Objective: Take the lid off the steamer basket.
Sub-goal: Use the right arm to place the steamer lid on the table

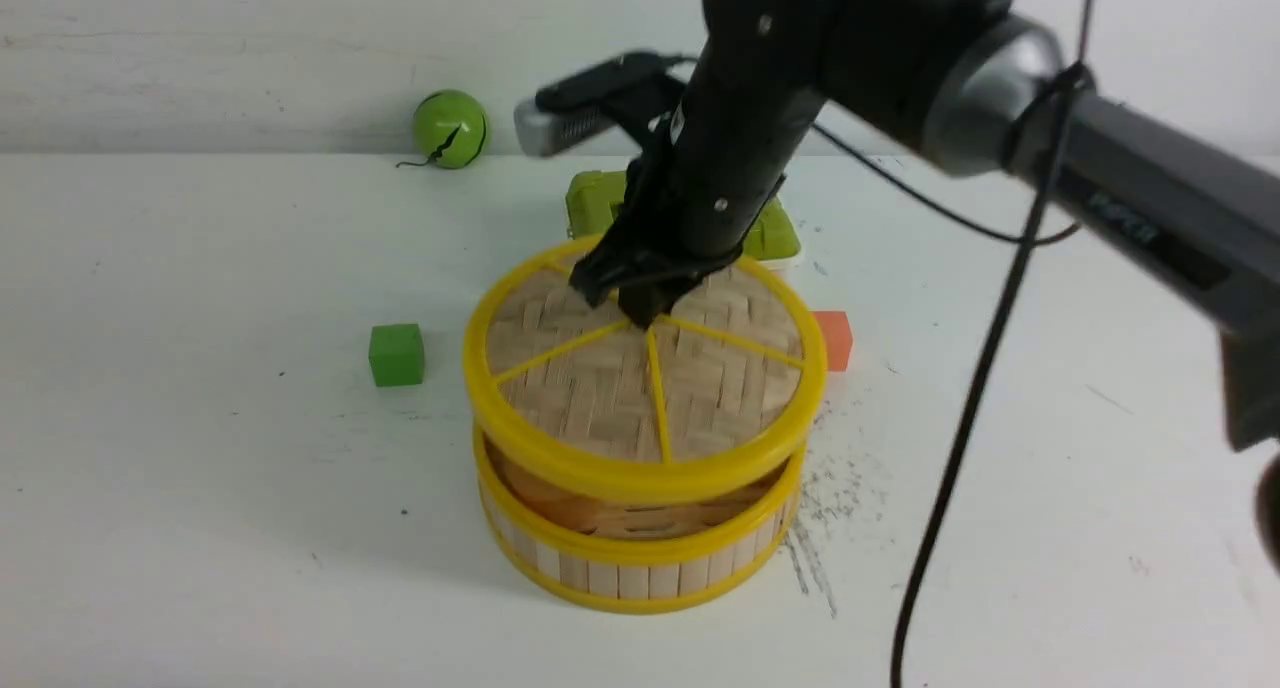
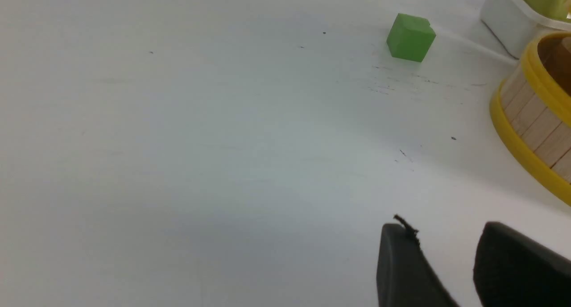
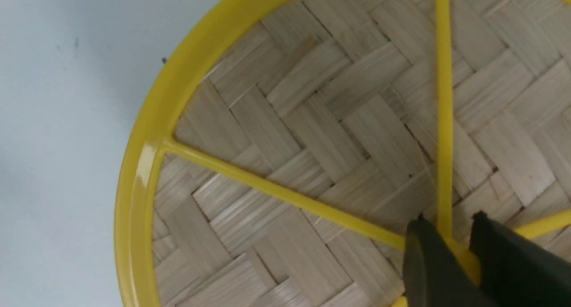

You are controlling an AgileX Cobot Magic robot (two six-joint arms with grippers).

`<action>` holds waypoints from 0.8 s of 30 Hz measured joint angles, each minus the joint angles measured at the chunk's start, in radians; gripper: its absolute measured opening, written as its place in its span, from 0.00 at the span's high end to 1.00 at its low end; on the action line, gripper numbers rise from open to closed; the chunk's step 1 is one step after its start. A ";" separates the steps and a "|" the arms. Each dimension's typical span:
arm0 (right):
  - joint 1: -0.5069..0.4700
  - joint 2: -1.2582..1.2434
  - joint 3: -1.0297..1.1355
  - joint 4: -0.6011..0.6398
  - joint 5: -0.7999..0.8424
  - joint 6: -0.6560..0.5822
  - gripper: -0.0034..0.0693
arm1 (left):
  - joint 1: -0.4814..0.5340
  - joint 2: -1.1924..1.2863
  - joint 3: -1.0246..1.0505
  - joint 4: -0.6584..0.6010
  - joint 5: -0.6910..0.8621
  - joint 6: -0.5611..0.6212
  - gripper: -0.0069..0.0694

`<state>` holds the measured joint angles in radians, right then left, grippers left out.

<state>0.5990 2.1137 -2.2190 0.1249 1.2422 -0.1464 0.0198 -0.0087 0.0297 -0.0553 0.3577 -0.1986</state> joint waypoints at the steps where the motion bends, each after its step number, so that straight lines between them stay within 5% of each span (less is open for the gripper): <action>1: 0.000 -0.049 0.000 -0.022 0.001 -0.004 0.81 | 0.000 0.000 0.000 0.000 0.000 0.000 0.60; 8: -0.052 -0.332 0.244 -0.104 0.005 -0.012 0.81 | 0.000 0.000 0.000 -0.001 0.000 0.000 0.60; 12: -0.171 -0.472 0.474 -0.120 0.006 -0.006 0.81 | 0.000 0.000 0.000 -0.001 0.000 0.000 0.60; 16: -0.352 -0.552 0.772 -0.111 -0.143 0.048 0.81 | 0.000 0.000 0.000 -0.001 0.000 0.000 0.60; 24: -0.410 -0.469 0.973 -0.071 -0.444 0.056 0.81 | 0.000 0.000 0.000 -0.001 0.000 0.000 0.60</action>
<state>0.1893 1.6443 -1.2456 0.0535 0.7985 -0.0903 0.0198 -0.0087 0.0297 -0.0561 0.3577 -0.1986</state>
